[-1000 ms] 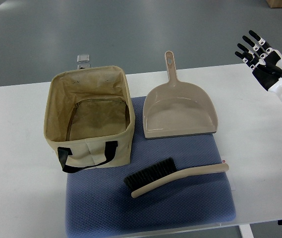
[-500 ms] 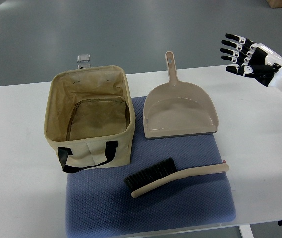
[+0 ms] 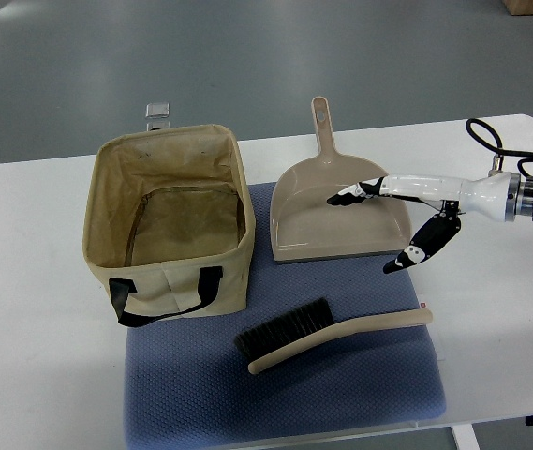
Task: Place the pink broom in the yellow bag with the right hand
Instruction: 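Move the right hand down toward the beige brush handle, then close the right hand around the brush handle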
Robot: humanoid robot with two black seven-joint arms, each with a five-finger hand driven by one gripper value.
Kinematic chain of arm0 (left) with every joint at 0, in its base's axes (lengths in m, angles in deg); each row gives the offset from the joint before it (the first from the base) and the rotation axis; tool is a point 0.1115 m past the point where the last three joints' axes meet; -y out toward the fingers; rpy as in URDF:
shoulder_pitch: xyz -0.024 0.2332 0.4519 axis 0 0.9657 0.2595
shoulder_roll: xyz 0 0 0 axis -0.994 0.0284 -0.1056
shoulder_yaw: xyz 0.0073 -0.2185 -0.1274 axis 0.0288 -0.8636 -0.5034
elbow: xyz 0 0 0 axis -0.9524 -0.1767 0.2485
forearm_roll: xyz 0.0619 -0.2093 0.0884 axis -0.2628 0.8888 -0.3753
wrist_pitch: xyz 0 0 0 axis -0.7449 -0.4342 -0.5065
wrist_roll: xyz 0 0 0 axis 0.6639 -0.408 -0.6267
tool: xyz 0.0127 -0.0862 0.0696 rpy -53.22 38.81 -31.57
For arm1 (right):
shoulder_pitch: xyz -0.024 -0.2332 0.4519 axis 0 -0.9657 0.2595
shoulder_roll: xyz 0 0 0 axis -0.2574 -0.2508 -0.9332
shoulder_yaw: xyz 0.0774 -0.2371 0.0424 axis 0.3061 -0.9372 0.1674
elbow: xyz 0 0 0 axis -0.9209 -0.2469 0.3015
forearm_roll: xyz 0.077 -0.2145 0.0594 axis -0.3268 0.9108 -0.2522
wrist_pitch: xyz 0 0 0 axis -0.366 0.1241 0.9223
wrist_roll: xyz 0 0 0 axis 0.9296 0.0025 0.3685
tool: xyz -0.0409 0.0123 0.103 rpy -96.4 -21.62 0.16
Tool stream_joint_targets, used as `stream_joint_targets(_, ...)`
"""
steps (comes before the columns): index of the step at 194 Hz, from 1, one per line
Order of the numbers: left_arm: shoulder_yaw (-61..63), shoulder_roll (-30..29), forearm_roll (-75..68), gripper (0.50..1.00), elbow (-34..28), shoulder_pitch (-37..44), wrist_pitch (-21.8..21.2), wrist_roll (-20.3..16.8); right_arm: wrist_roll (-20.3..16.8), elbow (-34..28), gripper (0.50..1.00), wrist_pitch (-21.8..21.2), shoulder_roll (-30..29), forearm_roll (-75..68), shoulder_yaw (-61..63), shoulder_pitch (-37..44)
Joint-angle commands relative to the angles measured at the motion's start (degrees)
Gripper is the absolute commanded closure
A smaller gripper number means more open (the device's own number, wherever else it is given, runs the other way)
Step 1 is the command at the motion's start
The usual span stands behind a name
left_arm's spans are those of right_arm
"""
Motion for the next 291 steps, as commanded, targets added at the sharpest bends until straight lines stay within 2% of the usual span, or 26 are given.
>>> stream_joint_targets(1,-0.03,0.00,0.00,0.500,0.00,0.00,-0.04,-0.02,-0.22,-3.00,0.579,2.28,0.45,6.24,-3.07,0.05)
stream_joint_targets(55,0.06,0.00,0.00,0.500,0.00,0.00,-0.04,-0.02,-0.66,-4.41,0.587,7.82,1.15,13.18,-9.67,0.05)
stream_joint_targets(72,-0.03,0.00,0.00,0.500,0.00,0.00,0.05,-0.02,-1.10,-4.49,0.609,9.76,1.32,15.11,-10.72,0.05)
stream_joint_targets(100,-0.03,0.00,0.00,0.500,0.00,0.00,-0.04,-0.02,-1.89,-4.49,0.658,10.55,1.85,16.35,-12.30,0.05)
stream_joint_targets(130,-0.02,0.00,0.00,0.500,0.00,0.00,0.05,-0.02,-1.89,-5.28,0.679,10.72,2.64,17.31,-13.97,0.05)
stream_joint_targets(225,-0.03,0.00,0.00,0.500,0.00,0.00,-0.04,-0.02,-5.14,-6.25,0.691,13.18,2.20,19.86,-17.67,-0.30)
stream_joint_targets(262,-0.03,0.00,0.00,0.500,0.00,0.00,0.05,-0.02,-6.28,-6.16,0.693,16.52,2.03,21.36,-20.04,-0.48)
stream_joint_targets(291,-0.03,0.00,0.00,0.500,0.00,0.00,0.05,-0.02,-6.81,-5.90,0.720,18.90,1.85,22.24,-21.18,-0.48)
